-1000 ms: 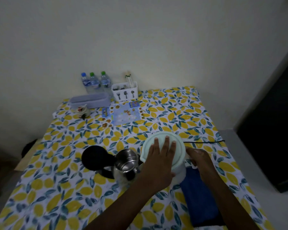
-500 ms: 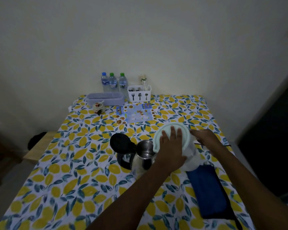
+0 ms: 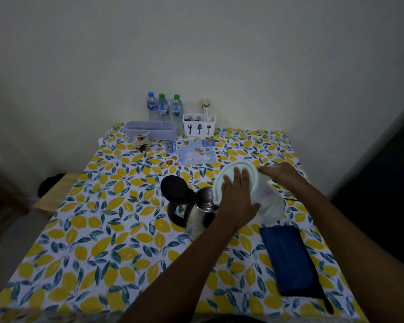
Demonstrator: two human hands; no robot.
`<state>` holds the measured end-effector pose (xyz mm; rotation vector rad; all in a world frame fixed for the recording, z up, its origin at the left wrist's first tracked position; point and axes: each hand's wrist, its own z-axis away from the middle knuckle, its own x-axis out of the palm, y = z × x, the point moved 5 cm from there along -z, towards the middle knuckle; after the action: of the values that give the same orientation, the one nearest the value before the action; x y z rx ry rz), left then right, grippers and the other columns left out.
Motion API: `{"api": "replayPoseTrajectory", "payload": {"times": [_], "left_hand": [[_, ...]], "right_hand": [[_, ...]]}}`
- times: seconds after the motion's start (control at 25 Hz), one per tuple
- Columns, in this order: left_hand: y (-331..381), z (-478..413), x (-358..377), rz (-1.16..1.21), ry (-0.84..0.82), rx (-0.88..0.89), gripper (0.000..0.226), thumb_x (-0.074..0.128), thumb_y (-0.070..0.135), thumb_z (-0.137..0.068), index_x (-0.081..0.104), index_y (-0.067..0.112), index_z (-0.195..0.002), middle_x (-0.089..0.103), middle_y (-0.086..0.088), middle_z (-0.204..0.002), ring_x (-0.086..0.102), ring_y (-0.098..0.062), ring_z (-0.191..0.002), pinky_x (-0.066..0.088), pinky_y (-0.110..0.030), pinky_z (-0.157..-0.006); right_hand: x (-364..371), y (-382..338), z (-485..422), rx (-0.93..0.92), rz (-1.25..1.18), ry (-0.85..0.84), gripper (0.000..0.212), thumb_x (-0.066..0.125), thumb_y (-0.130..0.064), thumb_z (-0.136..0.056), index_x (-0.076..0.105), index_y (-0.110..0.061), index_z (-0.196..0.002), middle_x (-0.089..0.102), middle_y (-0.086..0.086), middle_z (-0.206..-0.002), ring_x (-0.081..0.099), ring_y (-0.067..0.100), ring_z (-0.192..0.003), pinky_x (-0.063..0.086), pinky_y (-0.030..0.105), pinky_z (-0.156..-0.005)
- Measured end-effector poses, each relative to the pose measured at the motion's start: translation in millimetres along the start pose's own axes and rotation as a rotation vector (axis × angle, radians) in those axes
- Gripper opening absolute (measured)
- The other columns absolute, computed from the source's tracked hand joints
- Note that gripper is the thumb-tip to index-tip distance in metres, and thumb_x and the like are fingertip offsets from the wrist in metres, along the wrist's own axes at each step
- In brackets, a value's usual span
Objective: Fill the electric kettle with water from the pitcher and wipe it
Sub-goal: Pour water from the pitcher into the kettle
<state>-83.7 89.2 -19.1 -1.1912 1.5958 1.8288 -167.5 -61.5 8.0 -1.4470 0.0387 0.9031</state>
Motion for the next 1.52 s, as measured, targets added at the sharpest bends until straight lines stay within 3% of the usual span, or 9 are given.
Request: {"api": "replayPoseTrajectory", "payload": {"times": [0.12,0.28,0.52,0.64,0.92,1.04,1.2,1.32,1.52], "left_hand": [[-1,3,1,0.042,0.011,-0.017,0.103,0.065,0.04,-0.086,-0.009,0.01,-0.151,-0.01,-0.017,-0.162,-0.007,-0.051,-0.145,0.01,-0.058,-0.119],[0,4,-1,0.072,0.025,-0.02,0.102,0.066,0.039,-0.086,-0.007,0.009,-0.151,-0.007,-0.017,-0.162,-0.006,-0.051,-0.145,0.01,-0.058,-0.119],[3,2,-3,0.078,0.038,-0.018,0.102,0.067,0.039,-0.086,-0.006,0.009,-0.151,-0.006,-0.018,-0.162,-0.005,-0.049,-0.146,0.009,-0.057,-0.12],[2,3,-3,0.094,0.047,-0.02,0.102,0.067,0.037,-0.086,-0.006,0.009,-0.151,-0.007,-0.017,-0.162,-0.006,-0.05,-0.145,0.009,-0.057,-0.119],[1,7,-1,0.126,0.066,-0.028,0.101,0.067,0.037,-0.086,-0.005,0.01,-0.152,-0.007,-0.016,-0.163,-0.006,-0.049,-0.146,0.008,-0.056,-0.12],[-1,8,0,0.135,0.07,-0.033,0.1,0.067,0.037,-0.086,-0.004,0.01,-0.152,-0.007,-0.016,-0.163,-0.007,-0.05,-0.145,0.008,-0.057,-0.119],[-2,9,0,0.136,0.071,-0.037,0.101,0.066,0.038,-0.086,-0.005,0.01,-0.152,-0.008,-0.016,-0.163,-0.007,-0.05,-0.145,0.009,-0.056,-0.119],[-2,8,-1,0.131,0.067,-0.026,0.101,0.067,0.038,-0.086,-0.004,0.009,-0.152,-0.007,-0.017,-0.162,-0.006,-0.048,-0.146,0.008,-0.055,-0.121],[-2,1,-5,0.081,0.022,0.015,0.102,0.067,0.039,-0.085,-0.005,0.009,-0.152,-0.006,-0.018,-0.162,-0.004,-0.045,-0.147,0.007,-0.055,-0.122]], "right_hand": [[1,-5,0,-0.001,0.039,0.008,0.036,0.078,-0.044,-0.068,0.067,-0.017,-0.048,0.06,-0.001,-0.052,0.056,0.016,-0.054,0.042,0.032,-0.058],[2,-8,-2,-0.015,0.062,-0.01,0.038,0.077,-0.048,-0.064,0.076,-0.01,-0.067,0.07,0.0,-0.066,0.065,0.018,-0.067,0.047,0.032,-0.062],[0,-10,-3,-0.015,0.091,-0.014,0.033,0.076,-0.052,-0.062,0.074,-0.019,-0.062,0.072,0.0,-0.074,0.067,0.019,-0.075,0.052,0.036,-0.07],[0,-12,-3,-0.03,0.109,-0.026,0.044,0.074,-0.057,-0.057,0.073,-0.013,-0.06,0.07,0.007,-0.071,0.065,0.023,-0.071,0.049,0.037,-0.068],[2,-15,-3,-0.05,0.164,-0.053,0.07,0.072,-0.06,-0.06,0.071,0.005,-0.086,0.072,0.026,-0.096,0.069,0.036,-0.086,0.053,0.045,-0.075],[3,-17,-1,-0.058,0.188,-0.048,0.071,0.072,-0.06,-0.062,0.07,0.005,-0.091,0.07,0.027,-0.103,0.067,0.041,-0.094,0.054,0.052,-0.085],[5,-16,-3,-0.048,0.194,-0.048,0.071,0.072,-0.059,-0.063,0.07,0.007,-0.088,0.07,0.029,-0.099,0.068,0.041,-0.088,0.048,0.039,-0.068],[4,-17,-1,-0.036,0.173,-0.046,0.072,0.072,-0.06,-0.061,0.069,0.008,-0.083,0.066,0.024,-0.078,0.062,0.028,-0.07,0.043,0.035,-0.065],[0,-13,4,-0.018,0.07,-0.019,0.038,0.075,-0.053,-0.066,0.071,-0.016,-0.058,0.069,0.005,-0.07,0.066,0.023,-0.073,0.048,0.035,-0.067]]}}
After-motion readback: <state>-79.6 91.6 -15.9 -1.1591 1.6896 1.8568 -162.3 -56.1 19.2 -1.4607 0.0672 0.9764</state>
